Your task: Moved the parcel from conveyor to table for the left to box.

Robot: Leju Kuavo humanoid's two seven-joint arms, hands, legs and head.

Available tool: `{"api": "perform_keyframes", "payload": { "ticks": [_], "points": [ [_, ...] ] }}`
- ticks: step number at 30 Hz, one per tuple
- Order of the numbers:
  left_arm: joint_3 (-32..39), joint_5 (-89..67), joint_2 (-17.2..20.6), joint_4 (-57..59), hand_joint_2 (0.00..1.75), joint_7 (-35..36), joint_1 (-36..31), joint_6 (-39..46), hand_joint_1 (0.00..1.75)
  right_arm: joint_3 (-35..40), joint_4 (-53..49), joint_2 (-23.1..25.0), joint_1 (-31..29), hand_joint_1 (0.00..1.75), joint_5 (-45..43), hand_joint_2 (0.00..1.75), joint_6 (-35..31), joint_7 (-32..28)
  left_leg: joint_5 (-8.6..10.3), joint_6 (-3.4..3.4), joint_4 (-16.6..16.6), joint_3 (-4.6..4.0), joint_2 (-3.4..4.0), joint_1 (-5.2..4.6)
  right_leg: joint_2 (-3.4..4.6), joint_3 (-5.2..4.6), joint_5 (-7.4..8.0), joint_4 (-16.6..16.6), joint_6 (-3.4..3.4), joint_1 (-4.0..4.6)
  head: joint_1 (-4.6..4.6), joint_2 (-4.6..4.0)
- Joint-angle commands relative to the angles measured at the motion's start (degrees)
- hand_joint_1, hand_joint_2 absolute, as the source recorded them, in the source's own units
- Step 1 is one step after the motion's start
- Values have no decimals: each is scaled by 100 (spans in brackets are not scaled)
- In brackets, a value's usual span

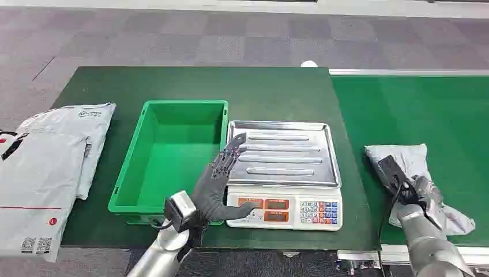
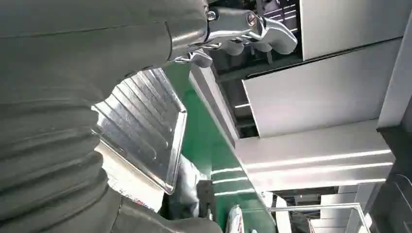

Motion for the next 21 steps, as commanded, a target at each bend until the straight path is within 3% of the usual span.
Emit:
{"api": "perform_keyframes", "payload": {
  "ticks": [1,3,8,21],
  "points": [
    [169,24,86,112,175,24,-59,52,0,-36,-339,363,-230,175,-1241,175,-776,-1508,-4,-8,-11,15,28,5,35,6,6,-11,-12,5,0,0],
    [169,24,86,112,175,24,-59,52,0,-36,-339,363,-230,175,-1241,175,-776,-1508,-3,-4,-4,2,19,1,23,-6,3,-3,-7,1,0,0],
    [69,118,99,120,175,24,-109,59,0,3,-1197,602,21,175,-3046,175,-1265,-3308,-4,-6,-9,10,20,5,26,3,4,-11,-12,5,0,0],
    [62,121,88,141,175,24,-127,67,0,53,-1289,619,57,175,-3087,175,-1244,-3288,-5,-6,-8,6,15,4,23,-1,0,-9,-13,4,0,0]
  ]
}}
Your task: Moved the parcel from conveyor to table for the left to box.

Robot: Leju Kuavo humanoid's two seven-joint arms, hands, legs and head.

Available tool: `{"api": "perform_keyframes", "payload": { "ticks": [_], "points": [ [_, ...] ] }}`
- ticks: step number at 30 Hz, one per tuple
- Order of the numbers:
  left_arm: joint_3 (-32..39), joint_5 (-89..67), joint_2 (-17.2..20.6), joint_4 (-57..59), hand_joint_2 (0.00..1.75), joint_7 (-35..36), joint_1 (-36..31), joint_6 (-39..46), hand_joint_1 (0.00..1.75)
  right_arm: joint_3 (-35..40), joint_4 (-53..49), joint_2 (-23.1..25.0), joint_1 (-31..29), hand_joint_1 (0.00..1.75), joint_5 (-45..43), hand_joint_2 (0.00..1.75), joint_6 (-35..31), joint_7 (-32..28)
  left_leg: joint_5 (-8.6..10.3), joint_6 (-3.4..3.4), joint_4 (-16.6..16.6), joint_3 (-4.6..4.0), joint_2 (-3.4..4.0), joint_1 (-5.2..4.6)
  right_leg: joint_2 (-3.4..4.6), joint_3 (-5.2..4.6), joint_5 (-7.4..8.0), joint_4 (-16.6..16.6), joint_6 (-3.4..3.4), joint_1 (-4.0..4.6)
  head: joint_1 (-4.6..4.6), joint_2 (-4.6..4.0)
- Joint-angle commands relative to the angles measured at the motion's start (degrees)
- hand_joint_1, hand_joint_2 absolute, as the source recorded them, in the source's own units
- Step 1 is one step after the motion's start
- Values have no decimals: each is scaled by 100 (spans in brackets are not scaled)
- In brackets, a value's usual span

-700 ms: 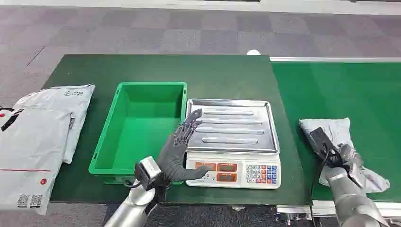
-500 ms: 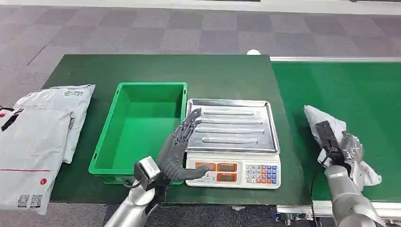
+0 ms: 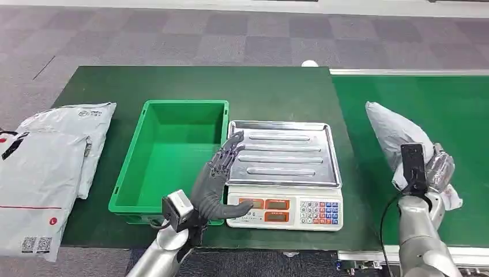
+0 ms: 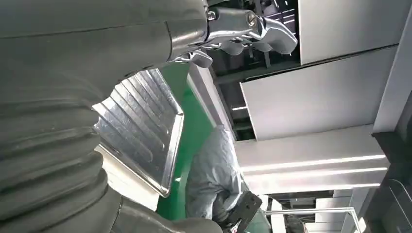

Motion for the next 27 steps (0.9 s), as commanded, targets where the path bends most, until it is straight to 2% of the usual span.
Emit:
{"api": "perform_keyframes", "payload": {
  "ticks": [1,4,6,10,14,19,21,22,27],
  "points": [
    [62,5,90,191,175,24,-134,17,0,51,-142,169,-141,175,-43,175,-18,-6,-4,-5,-5,12,18,3,23,5,2,-6,-9,4,0,0],
    [62,5,90,191,175,24,-134,17,0,51,-142,169,-141,175,-43,175,-18,-6,-4,-6,-5,13,14,3,19,6,1,-5,-9,3,0,0],
    [19,35,103,219,175,24,-176,26,0,461,-796,232,100,175,-676,175,-157,-315,-5,-6,-6,16,17,6,23,10,2,-9,-10,6,-2,0],
    [-30,57,105,300,175,24,-266,40,0,1268,-2356,385,690,175,-994,175,-116,-179,-3,-4,-2,2,5,1,9,-2,0,0,-7,2,0,0],
    [-46,74,127,342,175,24,-335,4,0,2027,-3412,491,1128,175,-770,175,-132,-22,-4,-6,-3,3,10,1,18,-5,-2,2,-9,1,0,0],
    [-46,74,127,342,175,24,-335,4,0,2027,-3412,491,1128,175,-770,175,-132,-22,-4,-6,-3,3,10,1,18,-5,-2,2,-9,1,0,0],
    [-41,87,109,420,175,24,-399,-18,0,2255,-3705,544,1193,175,-615,175,-110,88,-7,-8,-4,9,15,3,25,-1,-3,0,-13,3,-2,0],
    [-63,105,19,663,175,24,-639,-105,0,3854,-4691,606,1755,175,277,175,-81,397,-6,-9,-3,6,17,4,30,-6,-1,0,-13,4,0,0],
    [-29,75,92,532,175,24,-539,-91,0,4106,-4576,481,1718,175,378,175,200,484,-6,-12,-7,14,27,10,34,-4,-3,-3,-13,9,-2,0]
  ]
}}
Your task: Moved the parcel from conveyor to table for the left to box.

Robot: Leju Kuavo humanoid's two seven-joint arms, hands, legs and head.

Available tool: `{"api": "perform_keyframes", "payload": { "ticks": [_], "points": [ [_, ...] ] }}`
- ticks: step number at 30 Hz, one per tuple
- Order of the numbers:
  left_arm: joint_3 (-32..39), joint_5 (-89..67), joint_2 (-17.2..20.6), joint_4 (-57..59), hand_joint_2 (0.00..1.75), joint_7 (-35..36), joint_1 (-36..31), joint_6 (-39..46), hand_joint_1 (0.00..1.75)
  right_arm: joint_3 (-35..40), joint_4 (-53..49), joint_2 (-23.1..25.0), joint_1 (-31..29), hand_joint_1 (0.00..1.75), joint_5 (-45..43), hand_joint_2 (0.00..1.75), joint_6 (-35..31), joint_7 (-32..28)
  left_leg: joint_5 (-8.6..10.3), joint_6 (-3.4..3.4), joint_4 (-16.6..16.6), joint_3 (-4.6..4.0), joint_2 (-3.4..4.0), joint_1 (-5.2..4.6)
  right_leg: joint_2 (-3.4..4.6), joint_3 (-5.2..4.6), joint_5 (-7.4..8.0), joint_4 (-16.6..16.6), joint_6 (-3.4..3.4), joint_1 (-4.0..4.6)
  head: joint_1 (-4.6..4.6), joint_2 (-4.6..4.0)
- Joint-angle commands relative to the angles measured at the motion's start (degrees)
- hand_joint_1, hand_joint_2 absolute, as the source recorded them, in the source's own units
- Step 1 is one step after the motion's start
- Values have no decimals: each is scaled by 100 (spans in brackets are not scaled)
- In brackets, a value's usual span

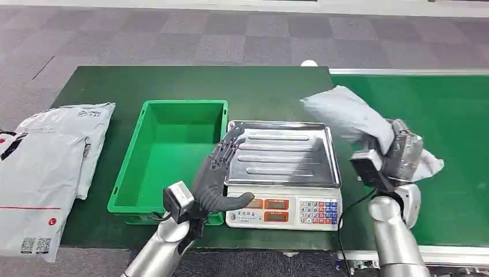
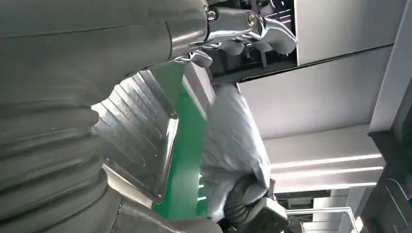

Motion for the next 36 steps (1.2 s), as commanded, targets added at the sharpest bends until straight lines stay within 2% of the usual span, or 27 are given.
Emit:
{"api": "perform_keyframes", "payload": {
  "ticks": [1,3,5,9,17,28,29,30,33,36],
  "points": [
    [-26,-21,128,313,175,22,-197,-14,0,1420,-600,-101,125,175,152,175,292,211,-6,-5,-9,22,9,6,18,19,-2,-12,-10,7,0,0],
    [-17,-38,143,293,175,22,-182,-16,0,1516,-458,-156,65,175,334,175,527,345,-3,-1,-2,5,0,3,1,8,-2,-5,-6,3,0,0],
    [-13,-50,152,285,175,22,-176,-25,0,1599,-362,-202,39,175,487,175,738,456,-7,-3,-11,23,9,8,14,26,0,-19,-10,8,0,0],
    [-16,-92,198,233,175,22,-127,-65,0,1907,-42,-307,53,175,602,175,1843,717,-6,-4,-12,24,14,7,21,27,2,-19,-10,7,0,0],
    [-3,-165,187,212,175,22,-66,-57,0,2028,347,-400,44,175,736,175,3316,1426,-4,-4,-15,27,5,7,11,29,0,-21,-10,8,0,0],
    [35,-196,132,224,175,22,-33,2,0,1759,462,-359,-109,175,298,175,3532,1417,-1,-2,-8,20,2,6,8,23,2,-15,-8,6,0,0],
    [53,-203,120,225,175,22,-19,14,0,1650,432,-299,-106,16,-50,175,3617,1243,-1,-2,-6,15,1,4,6,18,2,-11,-6,5,0,0],
    [60,-202,110,230,175,22,-13,9,0,1563,353,-272,-91,0,-431,175,3774,1059,0,-3,-9,20,2,6,8,24,3,-16,-8,7,0,0],
    [60,-198,109,228,175,22,-12,1,0,1520,333,-264,-83,0,-556,175,3810,1004,0,-2,-6,15,0,1,4,17,1,-8,-6,2,0,0],
    [60,-191,94,251,175,22,-1,19,0,1029,148,-167,-42,0,-1745,175,4073,774,-1,-4,-11,24,3,5,9,26,2,-16,-10,6,0,0]
  ]
}}
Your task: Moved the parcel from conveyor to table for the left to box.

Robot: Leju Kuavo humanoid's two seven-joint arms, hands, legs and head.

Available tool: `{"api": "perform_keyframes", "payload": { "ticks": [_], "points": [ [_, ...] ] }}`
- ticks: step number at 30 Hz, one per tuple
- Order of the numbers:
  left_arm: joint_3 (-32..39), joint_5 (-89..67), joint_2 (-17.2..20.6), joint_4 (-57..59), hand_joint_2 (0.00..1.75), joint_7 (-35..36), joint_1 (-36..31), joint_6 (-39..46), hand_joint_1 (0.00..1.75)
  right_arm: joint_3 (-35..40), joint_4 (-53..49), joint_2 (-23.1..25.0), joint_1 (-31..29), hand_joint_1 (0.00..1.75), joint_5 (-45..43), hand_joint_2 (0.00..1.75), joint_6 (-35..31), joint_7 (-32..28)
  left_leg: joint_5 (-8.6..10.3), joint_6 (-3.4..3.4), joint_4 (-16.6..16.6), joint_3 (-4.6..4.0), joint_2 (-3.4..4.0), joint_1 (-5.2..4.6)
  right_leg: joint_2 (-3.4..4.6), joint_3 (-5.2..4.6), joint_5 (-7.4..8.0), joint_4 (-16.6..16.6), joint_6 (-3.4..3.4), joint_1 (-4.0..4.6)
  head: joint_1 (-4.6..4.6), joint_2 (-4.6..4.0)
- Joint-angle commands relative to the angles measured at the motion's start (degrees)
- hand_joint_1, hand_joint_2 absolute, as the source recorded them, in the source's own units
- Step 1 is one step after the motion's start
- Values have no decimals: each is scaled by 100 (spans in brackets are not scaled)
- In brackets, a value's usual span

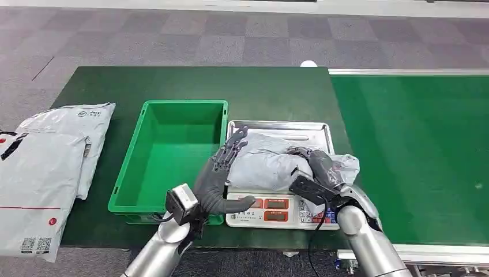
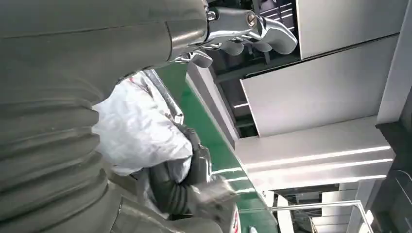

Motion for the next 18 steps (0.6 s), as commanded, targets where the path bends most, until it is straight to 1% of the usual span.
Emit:
{"api": "perform_keyframes", "payload": {
  "ticks": [1,3,5,7,18],
  "points": [
    [55,25,62,224,175,24,-51,16,0,-768,185,91,-133,0,-1617,175,414,-339,-3,-4,-8,15,0,4,6,14,-2,-10,-7,4,0,0],
    [49,28,64,223,175,24,-50,20,0,-838,182,47,-144,0,-1748,175,460,-350,-2,-4,-9,15,-4,2,3,15,-3,-9,-7,3,0,0],
    [40,54,63,234,175,24,-64,14,0,-997,196,104,-139,0,-2179,175,629,-427,-3,-4,-11,20,-2,4,4,20,-3,-13,-8,4,0,0],
    [29,68,52,258,175,24,-93,42,0,-1156,270,125,-173,0,-2390,175,555,-379,-2,-3,-5,8,-3,1,1,10,-2,-6,-4,1,0,0],
    [24,82,57,273,175,24,-106,48,0,-1197,375,130,-233,0,-2402,175,457,-317,-2,-3,-6,8,4,1,7,8,-1,-6,-5,1,0,0]
  ]
}}
